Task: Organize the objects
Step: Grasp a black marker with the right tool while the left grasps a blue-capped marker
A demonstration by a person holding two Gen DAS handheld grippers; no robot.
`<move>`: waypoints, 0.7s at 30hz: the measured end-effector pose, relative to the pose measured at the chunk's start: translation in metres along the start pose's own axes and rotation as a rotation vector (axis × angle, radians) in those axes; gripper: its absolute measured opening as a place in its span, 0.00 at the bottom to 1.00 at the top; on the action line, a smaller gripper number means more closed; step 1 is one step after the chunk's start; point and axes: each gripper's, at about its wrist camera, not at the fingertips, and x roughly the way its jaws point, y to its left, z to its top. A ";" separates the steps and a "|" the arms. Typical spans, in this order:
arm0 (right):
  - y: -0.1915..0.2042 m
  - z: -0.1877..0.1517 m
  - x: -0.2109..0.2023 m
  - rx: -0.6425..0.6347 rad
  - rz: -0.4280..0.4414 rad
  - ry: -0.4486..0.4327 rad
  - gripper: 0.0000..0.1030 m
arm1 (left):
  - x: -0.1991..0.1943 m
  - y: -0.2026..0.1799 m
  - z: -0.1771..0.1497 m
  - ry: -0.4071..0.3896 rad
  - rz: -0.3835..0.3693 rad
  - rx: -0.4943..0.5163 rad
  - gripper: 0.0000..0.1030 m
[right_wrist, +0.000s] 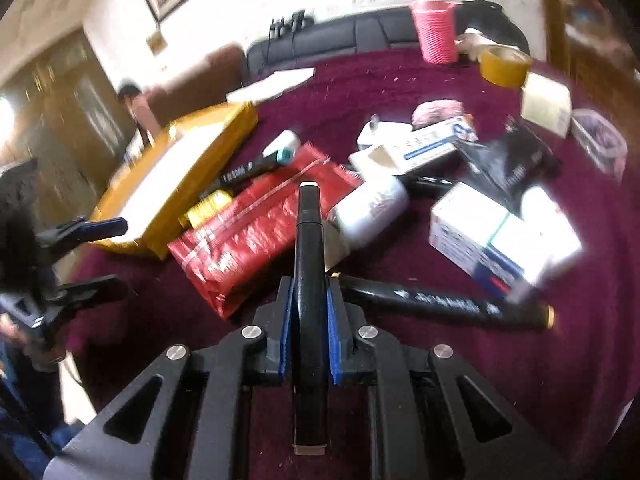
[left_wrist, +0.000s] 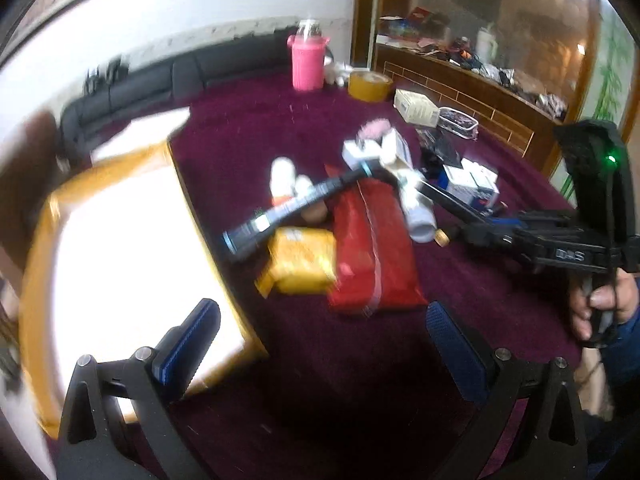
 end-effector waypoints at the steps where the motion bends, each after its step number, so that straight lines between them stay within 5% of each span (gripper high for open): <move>1: -0.003 -0.001 -0.002 0.015 0.008 -0.014 0.11 | 0.000 0.002 0.004 -0.003 0.003 0.016 0.98; 5: -0.015 -0.005 0.001 0.085 0.005 -0.011 0.11 | 0.012 0.023 0.034 -0.002 0.032 0.083 0.92; 10: -0.015 -0.002 -0.001 0.090 0.010 -0.010 0.11 | 0.044 0.040 0.051 0.074 0.021 0.125 0.49; 21: -0.019 -0.005 0.001 0.089 0.031 -0.003 0.12 | 0.101 0.011 0.056 0.175 0.030 0.273 0.47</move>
